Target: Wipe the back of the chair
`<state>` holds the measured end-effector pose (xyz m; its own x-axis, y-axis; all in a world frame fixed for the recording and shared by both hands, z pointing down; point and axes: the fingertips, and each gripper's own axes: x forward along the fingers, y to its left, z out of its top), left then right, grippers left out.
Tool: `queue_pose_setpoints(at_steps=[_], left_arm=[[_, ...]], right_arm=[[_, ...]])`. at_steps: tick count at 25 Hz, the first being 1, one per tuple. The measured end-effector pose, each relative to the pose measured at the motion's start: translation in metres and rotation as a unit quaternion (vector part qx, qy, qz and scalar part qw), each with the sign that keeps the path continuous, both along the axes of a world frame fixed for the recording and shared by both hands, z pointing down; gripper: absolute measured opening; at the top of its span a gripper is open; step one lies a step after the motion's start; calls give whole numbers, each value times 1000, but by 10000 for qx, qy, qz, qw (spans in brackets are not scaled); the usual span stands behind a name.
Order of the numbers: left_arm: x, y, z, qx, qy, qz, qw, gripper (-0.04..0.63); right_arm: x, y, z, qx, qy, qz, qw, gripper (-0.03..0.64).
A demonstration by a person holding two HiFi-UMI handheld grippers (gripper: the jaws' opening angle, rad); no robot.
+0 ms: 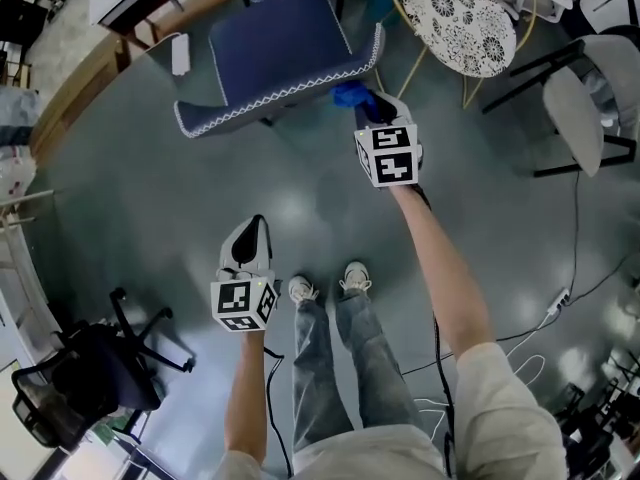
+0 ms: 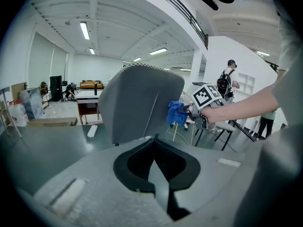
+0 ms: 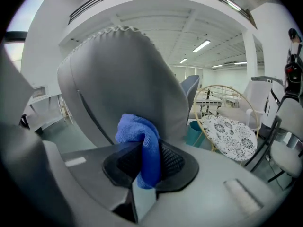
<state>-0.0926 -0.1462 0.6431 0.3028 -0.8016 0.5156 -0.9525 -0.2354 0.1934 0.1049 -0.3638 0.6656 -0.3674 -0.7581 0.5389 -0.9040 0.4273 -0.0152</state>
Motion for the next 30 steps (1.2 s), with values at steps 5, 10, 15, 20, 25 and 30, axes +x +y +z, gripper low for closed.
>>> queue_pose_setpoints(at_steps=[5,10,15,20,25,30], left_arm=[[20,-13,-3,40,-9,86,10000,2],[27,-16,-6,52,-24,133,9999,2],[32,-11,-10,84,-45,155,9998,2],[24,-3,-14,148,-19,102,9998,2],[7,10,-25,261,7,-96,9996,2],[-13,26,-45,425,17,-214,9989,2]], right_arm=[[39,-12,8,55,221,153,9996,69],[52,-9,5,53,209,172,9996,69],[54,13,2,96,215,44,9997,69],[48,54,-1,168,100,-20,9998,69],[38,102,-17,284,-116,6,9995,67],[22,148,-45,469,-110,-118,9988,67]])
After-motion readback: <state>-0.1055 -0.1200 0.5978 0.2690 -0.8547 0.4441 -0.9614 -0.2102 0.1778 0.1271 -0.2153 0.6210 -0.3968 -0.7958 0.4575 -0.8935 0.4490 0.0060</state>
